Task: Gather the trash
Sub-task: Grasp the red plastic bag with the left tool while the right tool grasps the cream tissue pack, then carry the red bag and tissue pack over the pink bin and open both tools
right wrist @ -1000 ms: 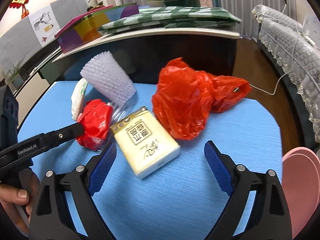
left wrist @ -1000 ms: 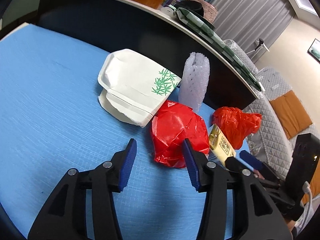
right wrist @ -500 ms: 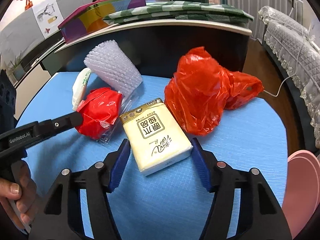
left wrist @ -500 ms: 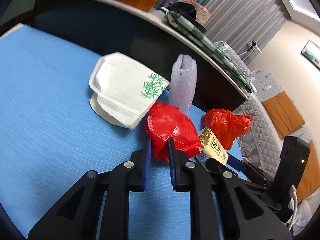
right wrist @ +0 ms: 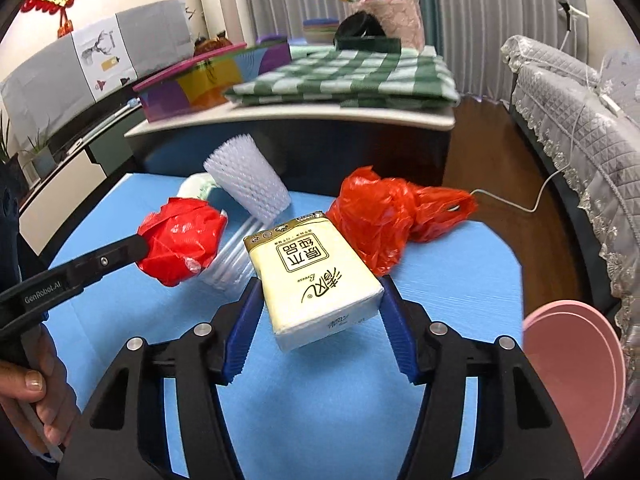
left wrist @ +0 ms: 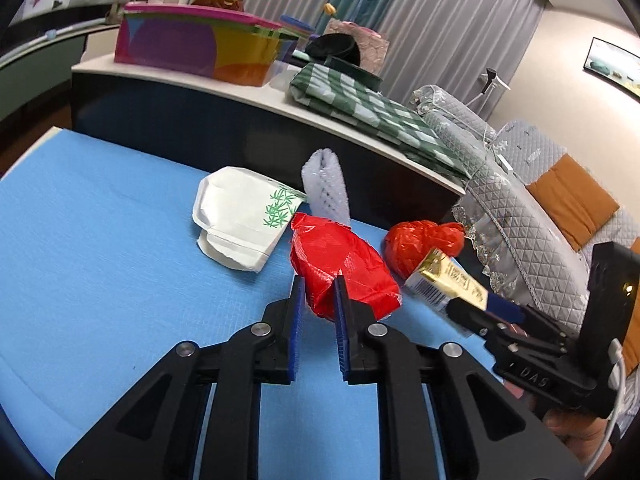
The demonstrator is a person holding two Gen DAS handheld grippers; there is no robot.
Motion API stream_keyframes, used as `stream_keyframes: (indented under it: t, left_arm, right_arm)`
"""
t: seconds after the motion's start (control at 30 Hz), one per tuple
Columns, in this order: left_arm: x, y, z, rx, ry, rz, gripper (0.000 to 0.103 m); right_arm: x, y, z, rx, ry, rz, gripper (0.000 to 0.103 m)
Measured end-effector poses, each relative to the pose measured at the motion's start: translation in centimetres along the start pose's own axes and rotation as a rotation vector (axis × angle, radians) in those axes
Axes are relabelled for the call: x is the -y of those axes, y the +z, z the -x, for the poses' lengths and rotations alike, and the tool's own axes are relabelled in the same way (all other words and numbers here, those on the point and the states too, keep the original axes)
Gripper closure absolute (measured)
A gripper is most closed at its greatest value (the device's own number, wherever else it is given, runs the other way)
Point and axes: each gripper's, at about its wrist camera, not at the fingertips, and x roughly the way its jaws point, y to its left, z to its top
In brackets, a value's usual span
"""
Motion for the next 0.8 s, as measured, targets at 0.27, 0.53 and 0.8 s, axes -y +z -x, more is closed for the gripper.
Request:
stream_keyframes:
  t: [0.27,0.53,0.8]
  left_arm:
    - [2.1,-1.1,2.3,0.027,0.044,-0.078,0.089]
    - [4.1,-2.0,4.1,0.057,0.069,-0.137,0.089]
    - [6.3,-3.2,4.3,0.067,0.073,-0.188,0.089]
  right_arm:
    - [0.6,-0.7,4.5,0.06,-0.04,-0.013,0.044]
    - [2.0,-1.4,8.2,0.104,-0.085,-0.046,0.045]
    - [4.6,-2.0,11.7,0.149,-0.147,-0.085,0.044]
